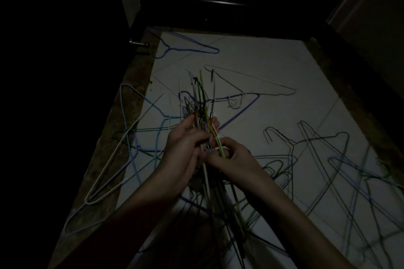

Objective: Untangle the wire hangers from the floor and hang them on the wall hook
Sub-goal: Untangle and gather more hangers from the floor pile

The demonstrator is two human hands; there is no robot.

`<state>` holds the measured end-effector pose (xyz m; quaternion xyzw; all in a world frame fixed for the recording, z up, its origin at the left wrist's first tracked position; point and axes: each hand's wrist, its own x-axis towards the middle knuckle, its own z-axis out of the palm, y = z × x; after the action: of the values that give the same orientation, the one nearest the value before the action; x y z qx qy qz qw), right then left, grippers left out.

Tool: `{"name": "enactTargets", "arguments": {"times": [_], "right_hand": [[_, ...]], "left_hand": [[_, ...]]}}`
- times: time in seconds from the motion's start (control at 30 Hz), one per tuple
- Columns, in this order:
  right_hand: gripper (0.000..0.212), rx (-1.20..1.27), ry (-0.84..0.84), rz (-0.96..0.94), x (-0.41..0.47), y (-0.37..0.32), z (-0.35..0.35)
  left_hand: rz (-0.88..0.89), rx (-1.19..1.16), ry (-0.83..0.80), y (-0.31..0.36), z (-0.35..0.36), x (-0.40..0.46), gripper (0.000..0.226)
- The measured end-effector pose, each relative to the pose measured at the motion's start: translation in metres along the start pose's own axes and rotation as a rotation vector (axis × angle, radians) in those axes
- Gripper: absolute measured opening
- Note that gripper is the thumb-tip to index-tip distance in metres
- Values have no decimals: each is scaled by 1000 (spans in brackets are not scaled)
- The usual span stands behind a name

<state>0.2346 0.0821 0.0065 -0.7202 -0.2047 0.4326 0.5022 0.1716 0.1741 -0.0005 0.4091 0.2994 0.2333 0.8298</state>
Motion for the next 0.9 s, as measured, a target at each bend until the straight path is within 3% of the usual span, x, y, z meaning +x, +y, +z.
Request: {"name": "enactTargets", "arguments": {"times": [0.17, 0.37, 0.57, 0.77, 0.9], "right_hand": [[23, 17, -74, 23, -3, -11, -4], [15, -206, -63, -115, -9, -11, -26], [18, -338, 75, -182, -6, -16, -49], [33, -655, 396, -317, -9, -51, -59], [34, -629, 416, -437, -21, -96, -64]], "left_hand": [[-14, -77, -8, 2, 4, 2, 40], [-34, -254, -78, 0, 13, 2, 37], [-42, -254, -108, 7, 31, 5, 40], [-62, -247, -109, 48, 58, 6, 53], [-13, -239, -174, 99, 73, -5, 70]]}}
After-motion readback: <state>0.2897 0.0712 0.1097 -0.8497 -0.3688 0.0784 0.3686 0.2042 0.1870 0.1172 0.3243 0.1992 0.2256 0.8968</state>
